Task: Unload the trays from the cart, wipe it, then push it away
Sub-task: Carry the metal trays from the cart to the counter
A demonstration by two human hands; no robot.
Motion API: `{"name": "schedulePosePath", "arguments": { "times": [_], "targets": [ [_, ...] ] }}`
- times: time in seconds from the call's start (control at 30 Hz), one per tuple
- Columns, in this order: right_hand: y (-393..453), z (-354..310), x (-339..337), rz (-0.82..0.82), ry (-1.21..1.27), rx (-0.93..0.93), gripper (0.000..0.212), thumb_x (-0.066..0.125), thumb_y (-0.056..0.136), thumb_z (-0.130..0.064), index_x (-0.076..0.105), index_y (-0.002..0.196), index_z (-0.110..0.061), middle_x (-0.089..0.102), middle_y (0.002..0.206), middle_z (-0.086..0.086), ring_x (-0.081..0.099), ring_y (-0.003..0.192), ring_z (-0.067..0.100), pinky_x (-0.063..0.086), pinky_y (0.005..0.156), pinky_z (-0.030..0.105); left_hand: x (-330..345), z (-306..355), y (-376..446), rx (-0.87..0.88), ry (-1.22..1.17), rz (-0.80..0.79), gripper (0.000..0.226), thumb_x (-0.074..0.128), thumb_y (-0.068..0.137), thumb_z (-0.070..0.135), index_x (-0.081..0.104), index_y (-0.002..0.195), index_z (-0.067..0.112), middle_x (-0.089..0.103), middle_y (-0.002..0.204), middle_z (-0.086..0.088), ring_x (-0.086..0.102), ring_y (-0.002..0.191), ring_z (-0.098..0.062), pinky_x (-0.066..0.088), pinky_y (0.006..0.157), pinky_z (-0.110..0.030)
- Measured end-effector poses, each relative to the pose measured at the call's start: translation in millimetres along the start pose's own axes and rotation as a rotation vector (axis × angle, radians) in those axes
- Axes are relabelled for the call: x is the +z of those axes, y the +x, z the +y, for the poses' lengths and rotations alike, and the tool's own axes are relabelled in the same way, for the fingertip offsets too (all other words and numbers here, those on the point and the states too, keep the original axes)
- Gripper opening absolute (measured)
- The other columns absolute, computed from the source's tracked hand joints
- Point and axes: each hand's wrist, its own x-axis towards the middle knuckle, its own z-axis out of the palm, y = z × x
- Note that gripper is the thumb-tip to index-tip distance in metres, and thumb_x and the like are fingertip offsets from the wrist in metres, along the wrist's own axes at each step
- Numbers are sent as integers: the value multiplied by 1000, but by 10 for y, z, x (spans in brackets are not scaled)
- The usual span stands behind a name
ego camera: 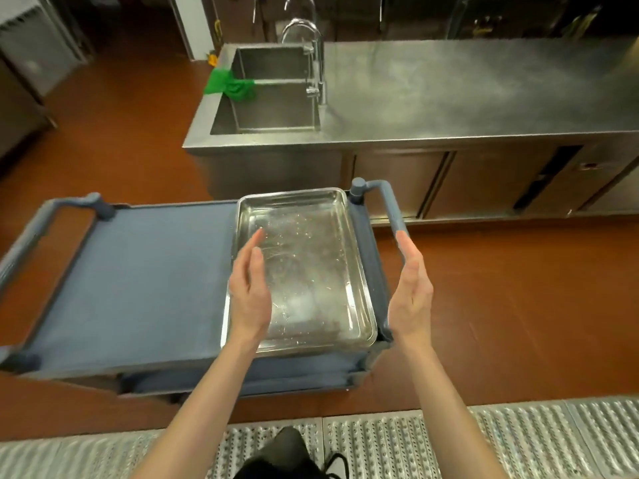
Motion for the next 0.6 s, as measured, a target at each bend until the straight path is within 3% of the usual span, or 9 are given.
{"name": "schedulePosePath", "arguments": {
  "times": [0.17, 0.4, 0.47, 0.6],
  "targets": [
    [93, 295, 250, -104, -76, 102, 59, 27, 106, -61, 42, 156, -33, 45, 155, -25, 37, 141, -14, 28, 109, 3, -162, -241, 76, -79, 28, 72, 51, 39, 109, 48, 55, 152, 24, 57, 149, 21, 47, 139, 10, 36, 106, -2],
    [127, 725, 522, -180, -185, 243, 70, 28, 101, -69, 33, 160, -33, 37, 163, -16, 29, 150, 3, 24, 123, 32, -317, -705, 175, -225, 102, 79, 48, 40, 112, 47, 52, 154, 28, 54, 152, 20, 44, 134, 20, 33, 103, 3],
    [137, 840, 595, -189, -227, 293, 63, 32, 106, -62, 30, 161, -31, 34, 164, -12, 27, 152, 8, 24, 125, 38, -351, -861, 188, -278, 137, 68, 45, 41, 113, 45, 52, 154, 29, 53, 153, 19, 44, 134, 18, 34, 110, -6],
    [148, 1027, 688, -232, -343, 384, 64, 44, 109, -48, 23, 164, -23, 28, 168, 1, 27, 154, 22, 24, 124, 45, -426, -1165, 172, -402, 238, 70, 48, 44, 111, 47, 48, 156, 30, 48, 159, 11, 41, 147, -7, 33, 124, -37]
  ]
}}
